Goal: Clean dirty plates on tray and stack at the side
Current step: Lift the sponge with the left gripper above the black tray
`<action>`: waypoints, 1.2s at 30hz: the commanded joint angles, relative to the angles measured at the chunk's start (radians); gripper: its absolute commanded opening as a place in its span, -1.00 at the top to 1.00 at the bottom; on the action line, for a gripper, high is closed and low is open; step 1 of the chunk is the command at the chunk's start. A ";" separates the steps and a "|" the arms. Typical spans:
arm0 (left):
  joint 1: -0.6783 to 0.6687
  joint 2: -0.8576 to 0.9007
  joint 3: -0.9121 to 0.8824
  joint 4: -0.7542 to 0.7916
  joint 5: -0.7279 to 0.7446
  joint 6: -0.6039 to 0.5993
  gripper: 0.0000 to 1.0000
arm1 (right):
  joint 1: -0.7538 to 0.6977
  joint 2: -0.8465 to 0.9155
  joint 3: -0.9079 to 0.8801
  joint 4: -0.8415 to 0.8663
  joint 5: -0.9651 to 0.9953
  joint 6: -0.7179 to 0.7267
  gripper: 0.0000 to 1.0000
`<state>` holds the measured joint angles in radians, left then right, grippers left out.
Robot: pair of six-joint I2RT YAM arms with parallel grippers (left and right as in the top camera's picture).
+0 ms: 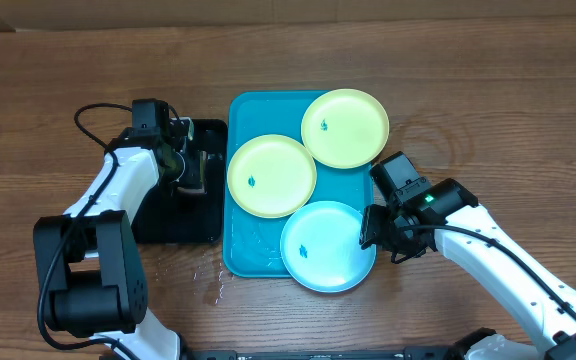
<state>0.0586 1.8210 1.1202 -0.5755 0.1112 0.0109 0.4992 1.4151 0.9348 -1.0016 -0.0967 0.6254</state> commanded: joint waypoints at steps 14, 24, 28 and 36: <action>-0.003 0.040 0.014 -0.022 -0.040 0.020 0.50 | 0.006 -0.005 -0.006 -0.002 0.005 0.004 -0.22; -0.001 0.021 0.087 -0.058 0.013 0.011 0.92 | 0.006 -0.005 -0.006 -0.042 -0.021 0.003 -0.22; 0.000 -0.013 0.188 -0.148 0.039 0.008 0.92 | 0.006 -0.004 -0.006 -0.063 -0.021 0.004 -0.22; 0.000 -0.094 0.309 -0.306 0.043 -0.037 0.92 | 0.006 -0.005 -0.043 -0.021 -0.021 0.004 -0.16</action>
<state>0.0586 1.7889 1.3907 -0.8558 0.1318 0.0174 0.4992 1.4151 0.9215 -1.0435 -0.1158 0.6250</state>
